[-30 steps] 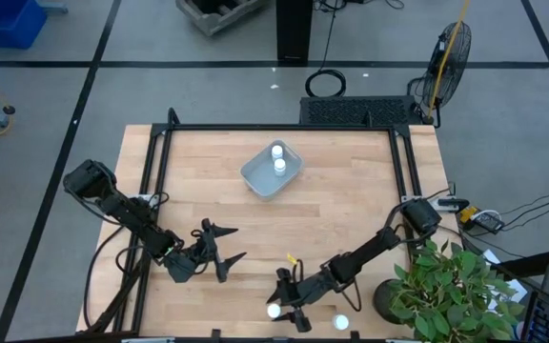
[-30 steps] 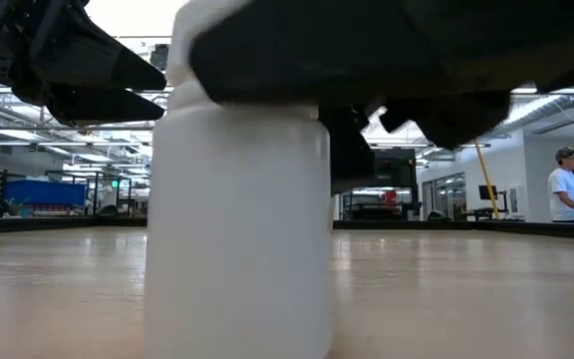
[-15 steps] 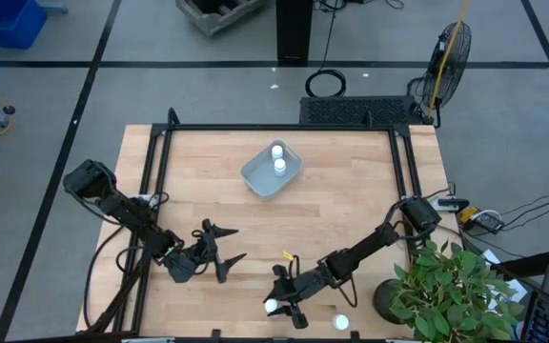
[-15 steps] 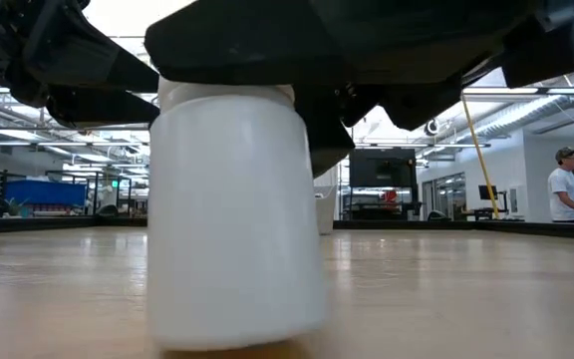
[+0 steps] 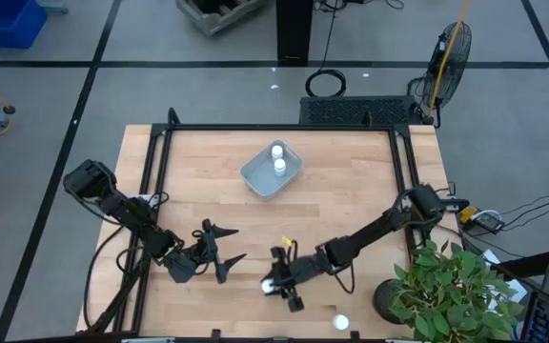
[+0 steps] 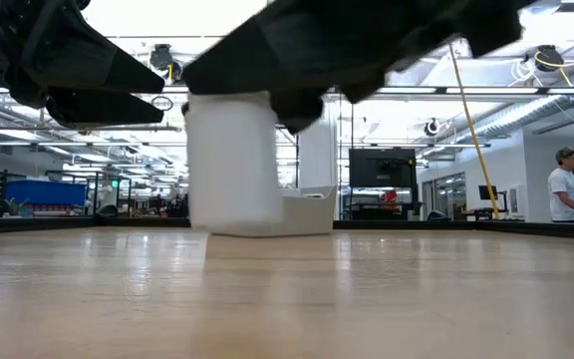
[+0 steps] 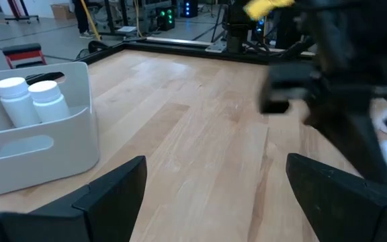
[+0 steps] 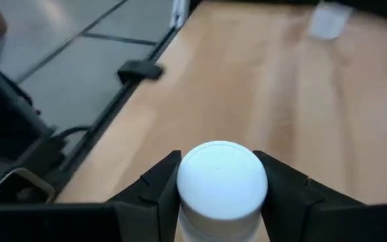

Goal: Pick and place pill bottles into a basket
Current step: Put the bottom right white medicine bottle into the gray bin

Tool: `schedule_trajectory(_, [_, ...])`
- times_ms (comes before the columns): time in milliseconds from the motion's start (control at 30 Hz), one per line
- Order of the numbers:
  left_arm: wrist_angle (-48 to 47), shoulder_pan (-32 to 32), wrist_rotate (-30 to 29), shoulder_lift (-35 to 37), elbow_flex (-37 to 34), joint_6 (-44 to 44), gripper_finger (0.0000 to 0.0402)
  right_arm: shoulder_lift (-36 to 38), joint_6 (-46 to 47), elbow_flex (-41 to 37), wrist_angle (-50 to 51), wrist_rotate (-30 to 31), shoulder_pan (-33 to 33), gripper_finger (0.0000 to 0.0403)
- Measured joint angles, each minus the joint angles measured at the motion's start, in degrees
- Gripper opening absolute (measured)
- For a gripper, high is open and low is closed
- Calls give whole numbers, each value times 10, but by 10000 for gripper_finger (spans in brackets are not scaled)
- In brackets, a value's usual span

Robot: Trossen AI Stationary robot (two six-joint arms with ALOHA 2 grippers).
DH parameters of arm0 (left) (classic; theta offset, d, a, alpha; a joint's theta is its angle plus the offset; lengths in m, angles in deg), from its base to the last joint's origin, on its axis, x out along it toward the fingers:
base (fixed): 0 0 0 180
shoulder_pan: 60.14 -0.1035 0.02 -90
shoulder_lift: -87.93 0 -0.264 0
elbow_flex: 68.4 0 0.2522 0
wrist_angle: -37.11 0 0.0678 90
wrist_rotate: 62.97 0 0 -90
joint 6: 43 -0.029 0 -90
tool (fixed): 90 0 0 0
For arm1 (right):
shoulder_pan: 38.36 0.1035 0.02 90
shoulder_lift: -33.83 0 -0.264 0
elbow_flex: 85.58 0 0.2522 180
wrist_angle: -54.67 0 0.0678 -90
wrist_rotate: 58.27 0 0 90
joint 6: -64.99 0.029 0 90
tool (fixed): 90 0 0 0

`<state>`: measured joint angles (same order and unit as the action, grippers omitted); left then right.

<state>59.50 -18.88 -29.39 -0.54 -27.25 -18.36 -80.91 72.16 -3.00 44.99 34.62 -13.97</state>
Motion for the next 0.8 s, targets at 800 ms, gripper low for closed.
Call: schedule_trajectory(800, [-1,0,1,0,0,-5,363,137,-138,-19,95,90,-268,147])
